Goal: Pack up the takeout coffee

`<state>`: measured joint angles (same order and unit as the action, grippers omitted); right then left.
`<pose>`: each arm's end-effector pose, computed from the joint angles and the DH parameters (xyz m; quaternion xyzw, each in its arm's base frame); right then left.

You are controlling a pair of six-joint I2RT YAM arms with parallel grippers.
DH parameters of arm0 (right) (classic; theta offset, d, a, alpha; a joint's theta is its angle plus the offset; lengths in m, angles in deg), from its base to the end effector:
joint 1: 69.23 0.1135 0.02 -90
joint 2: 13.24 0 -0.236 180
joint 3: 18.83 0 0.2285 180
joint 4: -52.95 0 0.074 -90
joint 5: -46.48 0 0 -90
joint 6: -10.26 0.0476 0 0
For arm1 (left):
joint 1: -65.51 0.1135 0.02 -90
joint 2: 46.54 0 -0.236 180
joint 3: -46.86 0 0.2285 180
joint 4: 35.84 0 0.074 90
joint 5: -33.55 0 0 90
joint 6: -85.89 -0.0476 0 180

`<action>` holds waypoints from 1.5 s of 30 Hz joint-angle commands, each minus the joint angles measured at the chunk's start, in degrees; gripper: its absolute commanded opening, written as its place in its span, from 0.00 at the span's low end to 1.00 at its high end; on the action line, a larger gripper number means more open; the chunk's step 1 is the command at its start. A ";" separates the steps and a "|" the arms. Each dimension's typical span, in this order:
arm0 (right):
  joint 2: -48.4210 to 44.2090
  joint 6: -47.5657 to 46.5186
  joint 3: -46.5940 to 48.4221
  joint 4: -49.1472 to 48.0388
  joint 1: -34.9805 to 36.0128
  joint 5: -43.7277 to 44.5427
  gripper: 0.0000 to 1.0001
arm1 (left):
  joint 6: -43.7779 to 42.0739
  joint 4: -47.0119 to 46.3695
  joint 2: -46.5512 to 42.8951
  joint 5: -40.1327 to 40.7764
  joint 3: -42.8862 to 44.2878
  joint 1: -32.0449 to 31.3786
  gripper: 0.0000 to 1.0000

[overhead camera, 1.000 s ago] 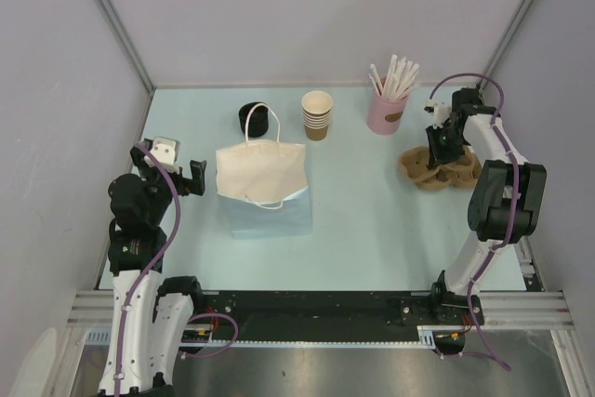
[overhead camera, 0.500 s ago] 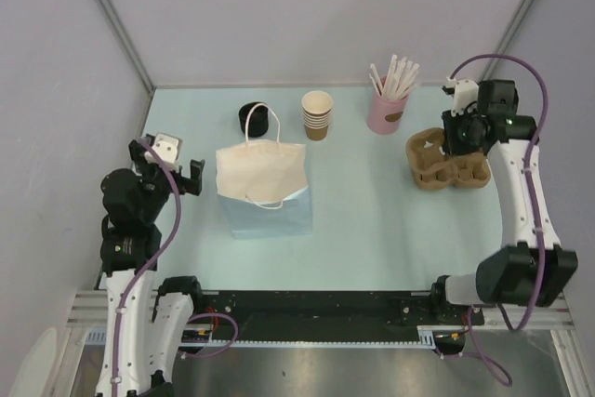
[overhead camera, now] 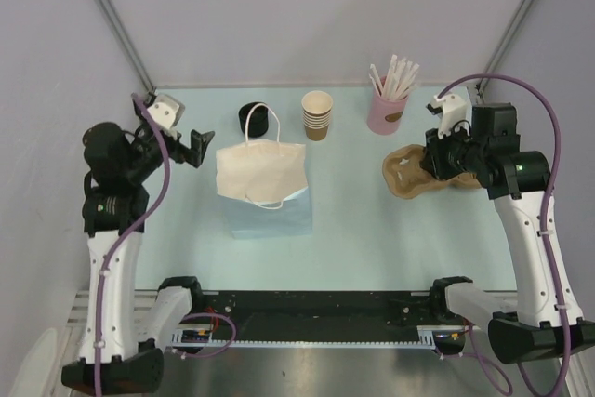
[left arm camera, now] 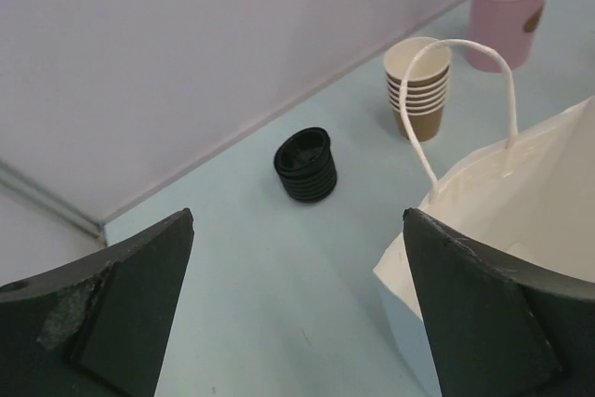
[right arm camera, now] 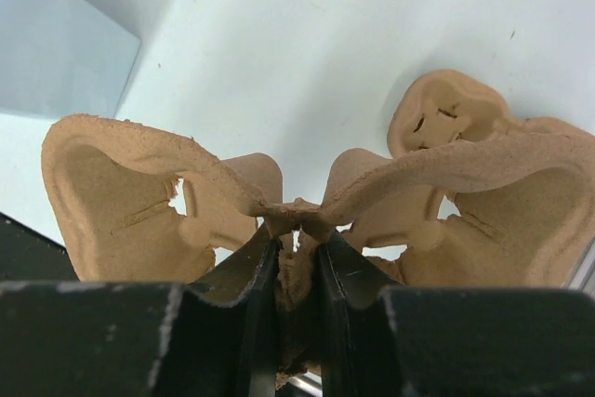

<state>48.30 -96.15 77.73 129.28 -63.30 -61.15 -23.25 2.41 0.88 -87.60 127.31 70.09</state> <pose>0.1819 0.0334 0.3733 -0.2364 0.8710 0.1018 0.4184 0.1676 -0.0113 0.4014 0.2697 0.6828 -0.0606 0.6763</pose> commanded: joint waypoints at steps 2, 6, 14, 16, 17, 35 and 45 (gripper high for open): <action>-0.02 -1.17 2.33 3.32 4.52 0.57 0.22 | -1.69 2.02 7.94 -0.86 5.43 -9.56 1.00; 1.48 -1.09 5.31 3.94 8.47 0.84 0.23 | -4.07 2.54 15.14 6.72 8.67 -17.92 1.00; 3.85 -1.26 7.17 4.55 10.41 -3.03 0.23 | -1.43 6.86 31.24 8.49 24.94 -19.08 1.00; 3.33 -1.35 6.64 4.47 10.85 -2.68 0.23 | -1.95 5.19 30.19 6.38 24.42 -19.08 0.99; 3.24 -1.35 6.55 4.47 11.38 -2.50 0.23 | -2.04 4.23 28.71 4.46 23.81 -19.08 1.00; 8.41 -2.67 16.28 6.75 17.79 -4.96 0.24 | -6.52 7.64 35.02 11.81 25.03 -24.70 0.58; 15.61 -3.02 28.24 5.69 22.63 -20.07 0.23 | -7.94 16.34 34.76 33.68 33.73 -37.53 0.17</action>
<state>61.66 -98.66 99.53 135.64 -42.23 -72.86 -30.68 15.50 36.92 -66.14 157.85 37.28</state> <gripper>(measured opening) 0.239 0.206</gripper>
